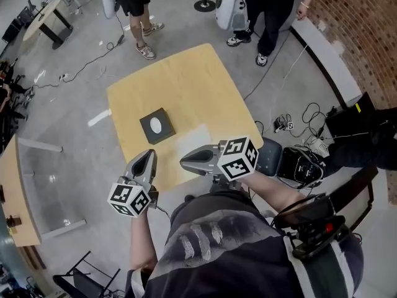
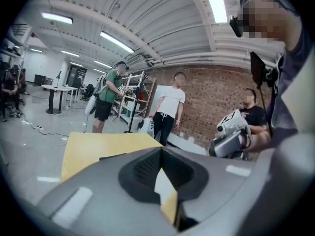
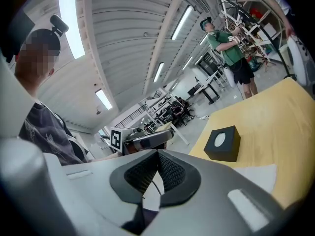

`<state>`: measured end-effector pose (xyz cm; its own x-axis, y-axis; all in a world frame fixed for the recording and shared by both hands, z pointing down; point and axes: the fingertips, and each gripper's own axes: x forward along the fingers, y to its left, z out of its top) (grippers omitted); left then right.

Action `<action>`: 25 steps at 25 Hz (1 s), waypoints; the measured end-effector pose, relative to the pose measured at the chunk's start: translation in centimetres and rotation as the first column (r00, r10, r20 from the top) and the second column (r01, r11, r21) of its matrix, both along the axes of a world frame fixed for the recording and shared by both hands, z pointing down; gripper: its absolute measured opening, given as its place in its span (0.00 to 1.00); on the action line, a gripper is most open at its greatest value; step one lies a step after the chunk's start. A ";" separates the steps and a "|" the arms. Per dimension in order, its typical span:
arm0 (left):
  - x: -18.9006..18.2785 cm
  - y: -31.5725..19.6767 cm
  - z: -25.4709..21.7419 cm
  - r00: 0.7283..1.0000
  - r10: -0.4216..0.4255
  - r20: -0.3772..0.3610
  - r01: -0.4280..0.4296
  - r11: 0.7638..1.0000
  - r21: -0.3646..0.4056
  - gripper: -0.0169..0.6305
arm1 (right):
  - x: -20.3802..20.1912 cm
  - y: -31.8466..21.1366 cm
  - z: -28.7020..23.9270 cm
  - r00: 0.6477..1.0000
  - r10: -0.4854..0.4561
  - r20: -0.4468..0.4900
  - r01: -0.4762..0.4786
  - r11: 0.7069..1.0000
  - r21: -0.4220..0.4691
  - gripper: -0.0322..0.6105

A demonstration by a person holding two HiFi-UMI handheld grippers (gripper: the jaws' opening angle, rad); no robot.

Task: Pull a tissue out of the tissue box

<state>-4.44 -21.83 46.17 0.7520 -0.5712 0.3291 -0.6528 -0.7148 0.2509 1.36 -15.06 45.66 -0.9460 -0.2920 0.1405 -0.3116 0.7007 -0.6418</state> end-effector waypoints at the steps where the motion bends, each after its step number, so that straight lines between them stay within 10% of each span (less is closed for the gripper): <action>1: -0.4 0.3 -0.3 1.000 0.008 -0.010 -0.008 1.000 0.009 0.03 | -0.9 0.2 -0.3 1.000 -0.011 -0.001 0.011 1.000 0.012 0.05; 25: -11.7 10.0 -3.1 0.972 0.193 -0.134 -0.182 0.979 0.093 0.03 | -15.4 8.1 -2.6 0.995 0.101 -0.015 -0.100 0.995 0.017 0.05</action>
<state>-16.15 -11.85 43.08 0.8837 -0.4358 0.1710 -0.4674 -0.8423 0.2686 -14.06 -6.97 43.01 -0.9094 -0.3879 0.1499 -0.3912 0.6756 -0.6249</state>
